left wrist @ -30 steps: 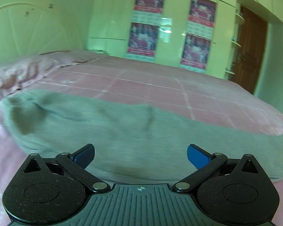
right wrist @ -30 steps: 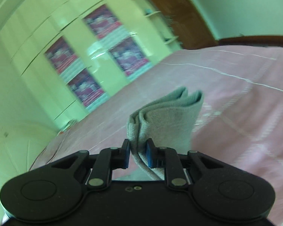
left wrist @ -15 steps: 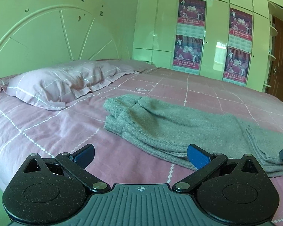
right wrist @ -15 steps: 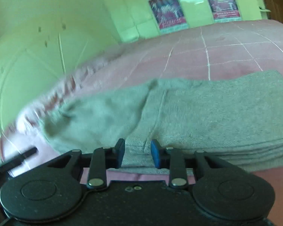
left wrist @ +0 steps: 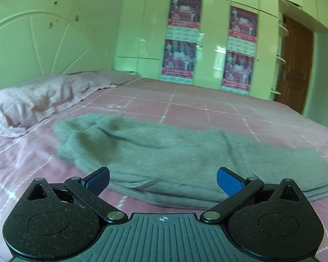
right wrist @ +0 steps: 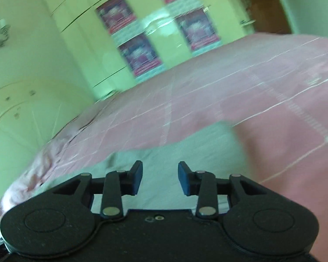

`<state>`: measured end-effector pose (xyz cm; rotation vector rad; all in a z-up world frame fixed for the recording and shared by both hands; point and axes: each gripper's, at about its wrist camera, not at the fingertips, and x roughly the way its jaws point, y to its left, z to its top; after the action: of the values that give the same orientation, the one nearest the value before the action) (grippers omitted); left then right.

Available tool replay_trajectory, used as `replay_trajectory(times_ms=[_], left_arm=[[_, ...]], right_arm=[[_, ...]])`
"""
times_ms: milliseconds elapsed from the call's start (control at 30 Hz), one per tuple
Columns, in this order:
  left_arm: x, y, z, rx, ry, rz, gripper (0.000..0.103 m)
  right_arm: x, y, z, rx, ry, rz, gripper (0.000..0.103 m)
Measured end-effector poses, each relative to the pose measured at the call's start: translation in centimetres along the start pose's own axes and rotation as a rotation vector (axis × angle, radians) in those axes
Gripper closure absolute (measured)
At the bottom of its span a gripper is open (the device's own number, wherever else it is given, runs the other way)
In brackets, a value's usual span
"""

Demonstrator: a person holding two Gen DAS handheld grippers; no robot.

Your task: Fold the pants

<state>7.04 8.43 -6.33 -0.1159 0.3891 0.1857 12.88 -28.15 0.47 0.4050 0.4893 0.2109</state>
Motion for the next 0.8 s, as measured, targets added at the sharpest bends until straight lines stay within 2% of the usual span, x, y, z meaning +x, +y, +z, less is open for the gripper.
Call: replay_trajectory(times_ms=[33,100,133,167,200,267,333,433,500,567,667,733,800], left_arm=[[0.4,-1.7,0.4,0.03,-0.002,-0.03,0.0],[1.6,-4.6,1.2,0.057,0.014,-0.08,0.0],[2.5,-6.3,1.5,0.079,0.039,-0.095,0.0],[3.4,-7.9,1.7,0.112,0.062,-0.097,0.0],[4.3,-9.5,1.7,0.155,0.088,-0.089,0.0],[6.2,-11.7,1.3,0.205,0.162,-0.061,0.0],[6.9,-12.7,0.8,0.197,0.203,-0.067,0.0],[6.4,-13.0,0.9,0.181,0.18,-0.058,0.0],[6.6,-13.1,0.9,0.193,0.18,-0.056,0.0],[7.2,-13.0,0.6,0.185,0.214,-0.074,0.0],[7.9,-12.2,0.2,0.14,0.233,-0.098,0.0],[7.9,-12.0,0.5,0.128,0.231,-0.101,0.0],[7.6,-11.6,1.1,0.12,0.199,-0.091,0.0]], right_arm=[[-0.5,-1.0,0.4,-0.017,-0.011,-0.04,0.079],[0.2,-2.8,0.5,-0.04,0.036,-0.078,0.088],[1.4,-3.1,0.1,-0.066,0.087,-0.098,0.093],[3.3,-3.3,-0.8,-0.103,0.179,-0.136,0.096],[4.9,-3.3,-1.7,-0.121,0.242,-0.148,0.096],[5.2,-2.9,-2.0,-0.154,0.227,-0.133,0.096],[4.6,-2.5,-1.5,-0.163,0.202,-0.122,0.094],[4.2,-1.7,-0.1,-0.178,0.125,-0.091,0.091],[5.4,-1.4,1.5,-0.188,0.11,-0.093,0.091],[7.3,-1.5,2.5,-0.187,0.124,-0.109,0.085],[12.1,-2.3,1.5,-0.199,0.297,-0.146,0.086],[12.1,-1.9,1.3,-0.238,0.279,-0.149,0.084],[11.3,-1.4,2.0,-0.243,0.212,-0.127,0.086]])
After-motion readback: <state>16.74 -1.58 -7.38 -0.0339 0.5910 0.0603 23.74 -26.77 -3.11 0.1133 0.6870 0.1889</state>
